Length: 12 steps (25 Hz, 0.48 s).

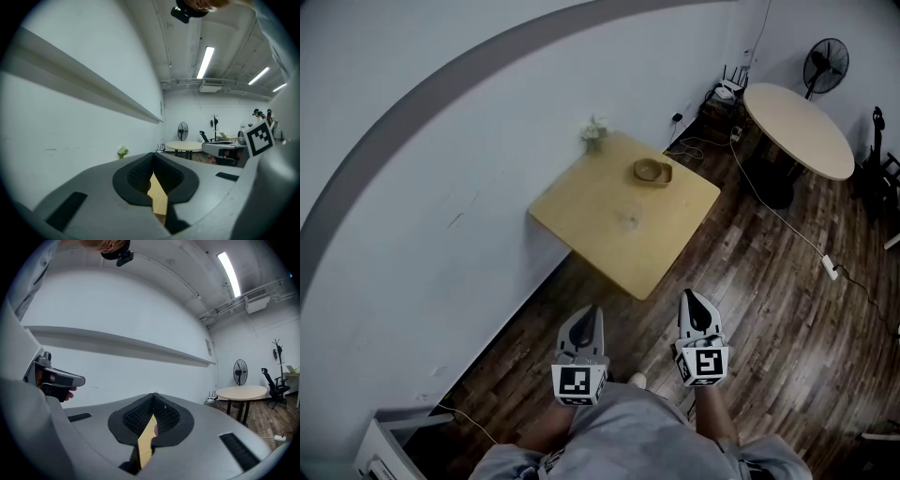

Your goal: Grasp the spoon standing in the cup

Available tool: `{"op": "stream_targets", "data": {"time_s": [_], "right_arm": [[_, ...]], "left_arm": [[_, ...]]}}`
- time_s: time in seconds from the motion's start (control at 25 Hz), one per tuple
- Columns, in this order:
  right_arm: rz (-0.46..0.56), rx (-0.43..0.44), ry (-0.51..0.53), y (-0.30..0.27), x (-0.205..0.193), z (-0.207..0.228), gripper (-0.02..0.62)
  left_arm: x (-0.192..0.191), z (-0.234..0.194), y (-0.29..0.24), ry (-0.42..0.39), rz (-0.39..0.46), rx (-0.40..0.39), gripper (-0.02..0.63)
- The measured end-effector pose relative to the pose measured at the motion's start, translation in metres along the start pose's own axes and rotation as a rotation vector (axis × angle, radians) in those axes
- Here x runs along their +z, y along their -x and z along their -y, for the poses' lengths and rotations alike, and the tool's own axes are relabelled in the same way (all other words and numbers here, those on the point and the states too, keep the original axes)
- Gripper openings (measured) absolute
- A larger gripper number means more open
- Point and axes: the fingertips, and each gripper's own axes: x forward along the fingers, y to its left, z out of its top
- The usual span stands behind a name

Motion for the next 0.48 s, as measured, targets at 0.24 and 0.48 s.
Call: {"op": "stream_targets", "data": {"time_s": [0.24,0.48], "right_arm": [[-0.004,-0.015,0.007,-0.027,-0.001,0.004,-0.003],[0.0,-0.042,0.016,-0.074,0.001,0.002,-0.003]], "left_arm": [[0.001,-0.013,-0.029,0.003,0.007,-0.024,0.002],[0.01,-0.049,-0.069,0.009,0.03,-0.043,0.002]]}}
